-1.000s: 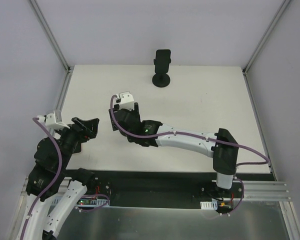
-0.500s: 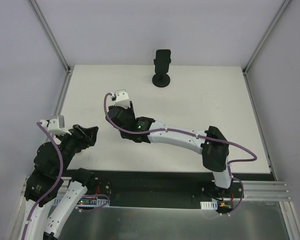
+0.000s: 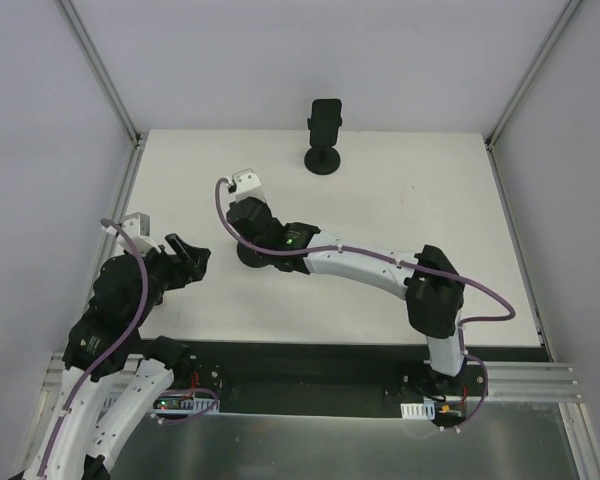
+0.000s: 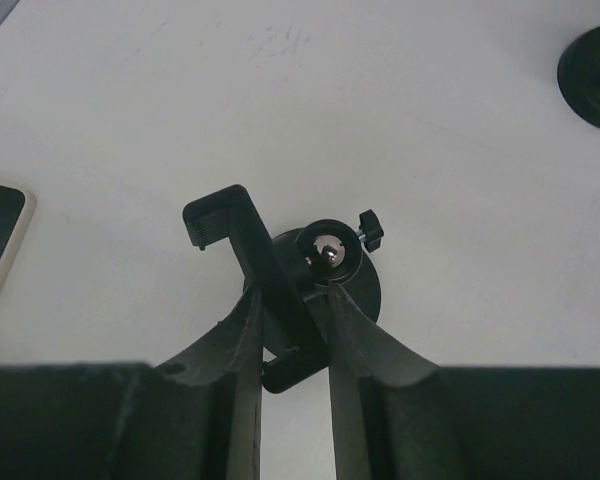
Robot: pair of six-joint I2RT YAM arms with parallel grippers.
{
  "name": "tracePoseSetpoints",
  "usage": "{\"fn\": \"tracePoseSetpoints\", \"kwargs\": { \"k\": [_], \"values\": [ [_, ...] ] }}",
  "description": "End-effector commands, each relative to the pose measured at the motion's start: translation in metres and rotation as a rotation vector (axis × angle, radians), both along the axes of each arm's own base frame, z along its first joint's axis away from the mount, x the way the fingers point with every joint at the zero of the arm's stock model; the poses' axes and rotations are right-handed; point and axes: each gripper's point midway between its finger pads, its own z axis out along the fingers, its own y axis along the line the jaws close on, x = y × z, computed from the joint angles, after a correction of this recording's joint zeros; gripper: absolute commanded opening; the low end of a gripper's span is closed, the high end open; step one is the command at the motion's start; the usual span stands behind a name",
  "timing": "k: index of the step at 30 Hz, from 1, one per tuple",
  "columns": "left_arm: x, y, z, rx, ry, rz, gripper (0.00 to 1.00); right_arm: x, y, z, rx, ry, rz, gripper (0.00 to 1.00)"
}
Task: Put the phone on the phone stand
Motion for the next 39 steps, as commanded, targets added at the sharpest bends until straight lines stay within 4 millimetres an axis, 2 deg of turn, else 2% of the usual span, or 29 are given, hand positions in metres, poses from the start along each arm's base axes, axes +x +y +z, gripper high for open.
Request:
{"fn": "tracePoseSetpoints", "kwargs": {
  "k": [1, 3, 4, 5, 6, 7, 8, 9, 10, 11, 12, 14, 15, 16, 17, 19, 20, 21, 22, 24, 25, 27, 28, 32, 34, 35, 36, 38, 39],
  "values": [
    [0.015, -0.016, -0.026, -0.043, 0.132, -0.008, 0.73, -0.001, -0.022, 0.018, -0.084, -0.055, 0.151, 0.01],
    [0.023, -0.021, -0.039, -0.039, 0.208, -0.007, 0.8, -0.006, -0.031, 0.027, -0.068, -0.057, 0.222, 0.01],
    [0.025, -0.023, -0.042, -0.041, 0.23, -0.007, 0.83, 0.002, -0.043, 0.026, -0.078, -0.056, 0.235, 0.01],
    [0.028, -0.025, -0.043, -0.03, 0.246, -0.011, 0.85, 0.001, -0.055, 0.012, -0.096, -0.028, 0.255, 0.01],
    [0.035, -0.027, -0.041, -0.016, 0.268, -0.016, 0.86, -0.007, -0.059, 0.025, -0.052, -0.02, 0.329, 0.01],
    [0.038, -0.027, -0.042, -0.007, 0.283, -0.013, 0.87, 0.001, -0.073, 0.027, -0.041, -0.011, 0.334, 0.01],
    [0.041, -0.027, -0.042, -0.004, 0.298, -0.006, 0.9, -0.002, -0.083, 0.018, -0.055, 0.008, 0.366, 0.01],
    [0.045, -0.028, -0.046, -0.01, 0.332, -0.003, 0.94, -0.015, -0.083, 0.028, -0.011, 0.021, 0.462, 0.01],
    [0.049, -0.024, -0.051, -0.048, 0.364, 0.041, 0.98, -0.015, -0.092, 0.028, -0.005, 0.038, 0.501, 0.01],
    [0.05, -0.022, -0.059, -0.076, 0.399, 0.065, 0.99, -0.021, -0.098, 0.023, -0.038, 0.039, 0.555, 0.01],
    [0.05, -0.022, -0.078, -0.106, 0.474, 0.078, 0.99, -0.031, -0.102, 0.019, -0.042, 0.05, 0.599, 0.01],
    [0.051, -0.015, -0.094, -0.222, 0.567, 0.119, 0.99, -0.034, -0.11, 0.014, -0.058, 0.051, 0.621, 0.01],
    [0.047, -0.011, -0.11, -0.244, 0.642, 0.141, 0.99, -0.041, -0.113, 0.006, -0.054, 0.067, 0.654, 0.01],
    [0.045, -0.004, -0.117, -0.269, 0.683, 0.186, 0.99, -0.037, -0.117, 0.003, -0.045, 0.073, 0.652, 0.01],
    [0.044, 0.011, -0.126, -0.288, 0.729, 0.275, 0.99, -0.037, -0.117, 0.001, -0.035, 0.072, 0.655, 0.01],
    [0.033, 0.031, -0.138, -0.324, 0.792, 0.419, 0.99, -0.035, -0.122, -0.006, -0.034, 0.088, 0.651, 0.01],
    [0.028, 0.048, -0.144, -0.352, 0.784, 0.513, 0.99, -0.036, -0.123, -0.008, -0.036, 0.096, 0.651, 0.01],
    [0.026, 0.055, -0.147, -0.371, 0.775, 0.557, 0.99, -0.035, -0.124, -0.008, -0.032, 0.095, 0.652, 0.01],
    [0.025, 0.06, -0.147, -0.406, 0.765, 0.608, 0.99, -0.036, -0.127, -0.01, -0.033, 0.102, 0.649, 0.09],
    [0.023, 0.08, -0.147, -0.419, 0.724, 0.711, 0.99, -0.036, -0.128, -0.01, -0.029, 0.097, 0.647, 0.35],
    [0.022, 0.087, -0.148, -0.417, 0.721, 0.752, 0.99, -0.037, -0.13, -0.014, -0.031, 0.101, 0.649, 0.58],
    [0.027, 0.102, -0.145, -0.394, 0.728, 0.794, 0.99, -0.042, -0.129, -0.013, -0.02, 0.098, 0.667, 0.81],
    [0.029, 0.108, -0.144, -0.341, 0.735, 0.782, 0.99, -0.044, -0.128, -0.013, -0.019, 0.092, 0.682, 0.97],
    [0.043, 0.151, -0.142, -0.208, 0.764, 0.879, 0.99, -0.05, -0.132, -0.006, 0.011, 0.056, 0.694, 0.96],
    [0.043, 0.171, -0.145, -0.271, 0.766, 0.939, 0.99, -0.053, -0.135, 0.002, 0.024, 0.027, 0.694, 0.96],
    [0.044, 0.176, -0.154, -0.314, 0.78, 0.942, 0.99, -0.055, -0.139, 0.004, 0.033, 0.016, 0.69, 0.96],
    [0.057, 0.189, -0.153, -0.335, 0.714, 0.934, 0.99, -0.053, -0.143, 0.005, 0.032, 0.011, 0.668, 0.96],
    [0.056, 0.205, -0.165, -0.369, 0.756, 0.969, 0.99, -0.047, -0.147, 0.016, 0.058, -0.037, 0.636, 0.96],
    [0.061, 0.213, -0.167, -0.355, 0.742, 0.967, 0.99, -0.046, -0.151, 0.014, 0.06, -0.037, 0.623, 0.96]
  ]
}}
